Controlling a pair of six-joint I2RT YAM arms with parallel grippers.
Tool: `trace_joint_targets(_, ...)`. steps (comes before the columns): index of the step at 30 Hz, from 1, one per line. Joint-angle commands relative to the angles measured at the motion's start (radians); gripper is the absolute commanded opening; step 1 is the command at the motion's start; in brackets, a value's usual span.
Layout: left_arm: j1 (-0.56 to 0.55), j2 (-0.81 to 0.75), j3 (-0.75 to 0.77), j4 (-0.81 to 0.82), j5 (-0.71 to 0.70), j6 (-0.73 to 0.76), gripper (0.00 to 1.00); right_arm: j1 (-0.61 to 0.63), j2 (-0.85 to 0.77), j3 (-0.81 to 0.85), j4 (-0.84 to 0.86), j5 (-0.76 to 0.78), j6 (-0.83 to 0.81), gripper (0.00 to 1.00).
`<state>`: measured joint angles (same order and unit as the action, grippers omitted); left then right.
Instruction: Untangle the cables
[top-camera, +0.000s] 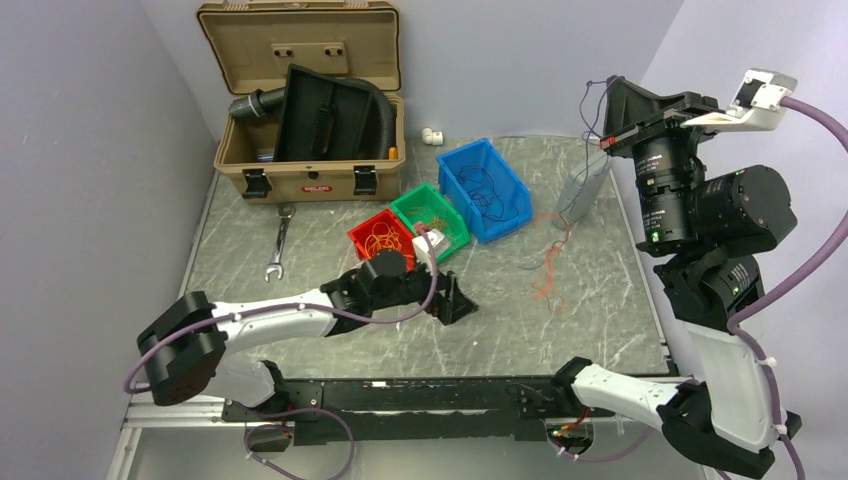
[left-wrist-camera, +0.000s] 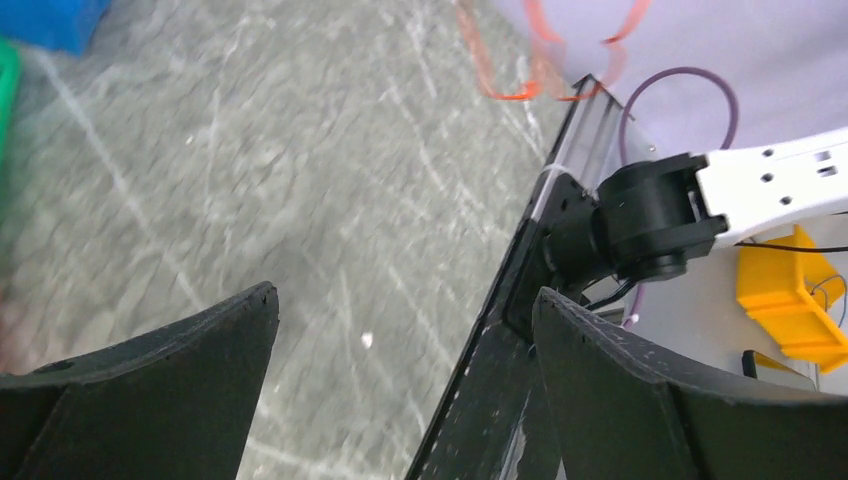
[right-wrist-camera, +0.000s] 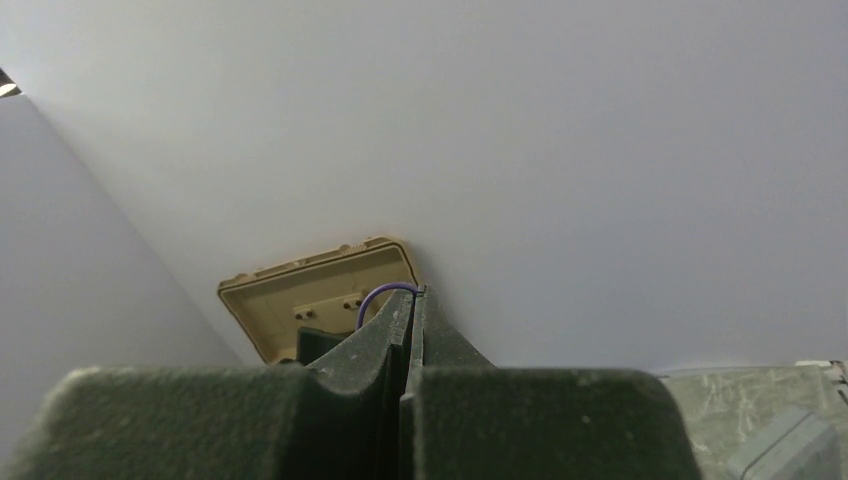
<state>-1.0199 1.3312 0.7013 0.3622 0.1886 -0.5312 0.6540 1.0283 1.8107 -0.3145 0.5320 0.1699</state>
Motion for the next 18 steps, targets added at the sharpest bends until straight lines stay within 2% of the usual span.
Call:
trace_joint_targets(1,-0.045,0.083,0.129,0.081,0.024,0.046,0.99,0.001,0.023,0.041,0.008,-0.041,0.046,0.0)
trace_joint_targets(8,-0.072,0.265,0.31,0.135,-0.065,0.02,0.99,0.0,0.046,0.043,0.023,-0.065,0.072,0.0)
trace_joint_targets(14,-0.041,0.379,0.387,0.181,-0.293,-0.068,0.98,0.002,0.056,0.049,0.032,-0.098,0.106,0.0)
trace_joint_targets(15,-0.028,0.388,0.382,0.215,-0.304,-0.084,0.89,0.0,0.056,0.049,0.031,-0.101,0.111,0.0)
trace_joint_targets(16,-0.015,0.395,0.378,0.225,-0.32,-0.1,0.68,0.0,0.057,0.05,0.029,-0.102,0.116,0.0)
trace_joint_targets(17,-0.001,0.398,0.38,0.206,-0.338,-0.12,0.38,0.001,0.057,0.05,0.025,-0.105,0.119,0.0)
trace_joint_targets(18,0.01,0.392,0.376,0.182,-0.359,-0.137,0.16,0.001,0.054,0.05,0.023,-0.106,0.12,0.0)
